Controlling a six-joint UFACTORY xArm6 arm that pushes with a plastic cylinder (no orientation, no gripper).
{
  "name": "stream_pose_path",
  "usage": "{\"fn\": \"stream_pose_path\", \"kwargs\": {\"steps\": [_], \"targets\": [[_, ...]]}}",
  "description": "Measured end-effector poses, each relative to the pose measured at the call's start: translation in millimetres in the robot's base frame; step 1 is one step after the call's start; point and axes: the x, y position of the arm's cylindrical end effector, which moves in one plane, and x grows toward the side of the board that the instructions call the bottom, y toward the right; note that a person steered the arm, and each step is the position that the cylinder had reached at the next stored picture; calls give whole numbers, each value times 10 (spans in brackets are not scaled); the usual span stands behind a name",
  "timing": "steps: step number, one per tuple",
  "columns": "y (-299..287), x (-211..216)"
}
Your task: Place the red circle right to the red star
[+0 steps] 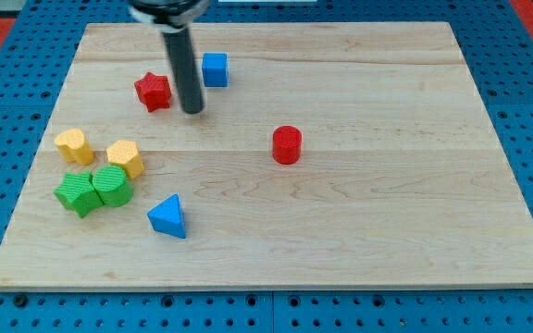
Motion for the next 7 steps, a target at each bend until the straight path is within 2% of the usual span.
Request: {"fn": "stream_pose_path", "kwargs": {"steps": [1,2,3,4,5,7], "targets": [[-482,-112],[-1083,-17],[-999,-21],[17,-201],[910,-209],[1542,1071]]}}
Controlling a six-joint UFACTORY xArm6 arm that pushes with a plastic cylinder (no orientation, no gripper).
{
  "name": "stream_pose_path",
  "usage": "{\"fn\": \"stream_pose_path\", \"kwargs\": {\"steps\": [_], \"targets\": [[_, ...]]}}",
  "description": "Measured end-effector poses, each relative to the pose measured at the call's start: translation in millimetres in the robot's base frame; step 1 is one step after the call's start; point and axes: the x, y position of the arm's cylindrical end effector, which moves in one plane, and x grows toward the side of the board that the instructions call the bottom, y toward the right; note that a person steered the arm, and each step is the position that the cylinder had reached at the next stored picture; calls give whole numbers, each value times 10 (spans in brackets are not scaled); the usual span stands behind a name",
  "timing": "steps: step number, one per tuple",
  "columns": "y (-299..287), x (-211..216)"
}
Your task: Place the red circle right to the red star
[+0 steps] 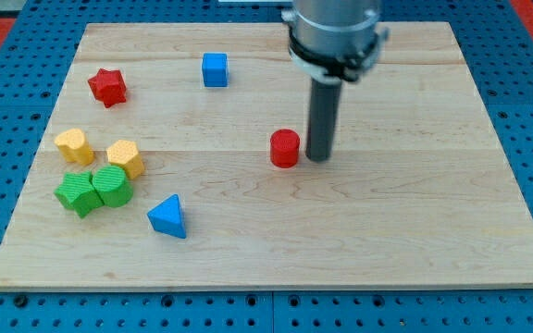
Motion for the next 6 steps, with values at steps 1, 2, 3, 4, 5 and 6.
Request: {"fn": "stream_pose_path", "kwargs": {"steps": [1,2,3,4,5,6], "targets": [[-261,213],[-418,-181],[-298,-342],[-58,-356],[2,-356],[-164,-356]]}}
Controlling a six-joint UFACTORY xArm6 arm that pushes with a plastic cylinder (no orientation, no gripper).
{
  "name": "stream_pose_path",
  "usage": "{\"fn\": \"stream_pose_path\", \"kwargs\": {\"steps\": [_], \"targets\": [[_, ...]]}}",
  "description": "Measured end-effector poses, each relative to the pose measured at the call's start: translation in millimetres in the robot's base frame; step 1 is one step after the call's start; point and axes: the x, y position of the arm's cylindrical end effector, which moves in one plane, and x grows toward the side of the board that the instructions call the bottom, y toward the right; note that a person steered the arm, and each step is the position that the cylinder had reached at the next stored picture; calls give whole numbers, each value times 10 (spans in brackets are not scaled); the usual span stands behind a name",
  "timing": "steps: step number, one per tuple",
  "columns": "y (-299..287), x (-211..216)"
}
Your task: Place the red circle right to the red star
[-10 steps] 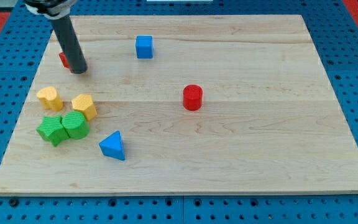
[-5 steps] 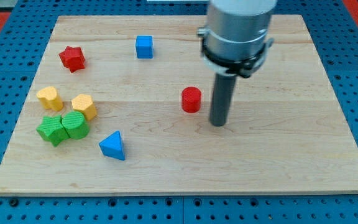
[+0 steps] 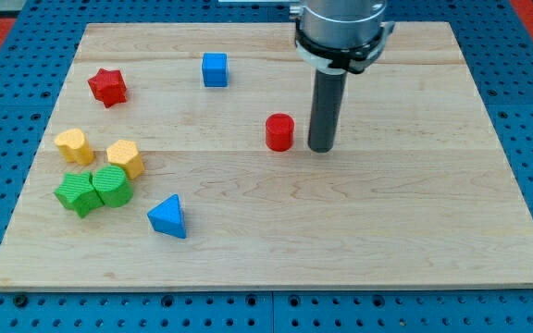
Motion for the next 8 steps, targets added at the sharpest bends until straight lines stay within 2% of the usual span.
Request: {"fn": "stream_pose_path", "kwargs": {"steps": [1,3,4,5,6,7,8], "targets": [[-266,-11],[-781,-512],[-1401,-569],[-1517,-778],[-1760,-811],[-1561,-579],[-1338,-79]]}}
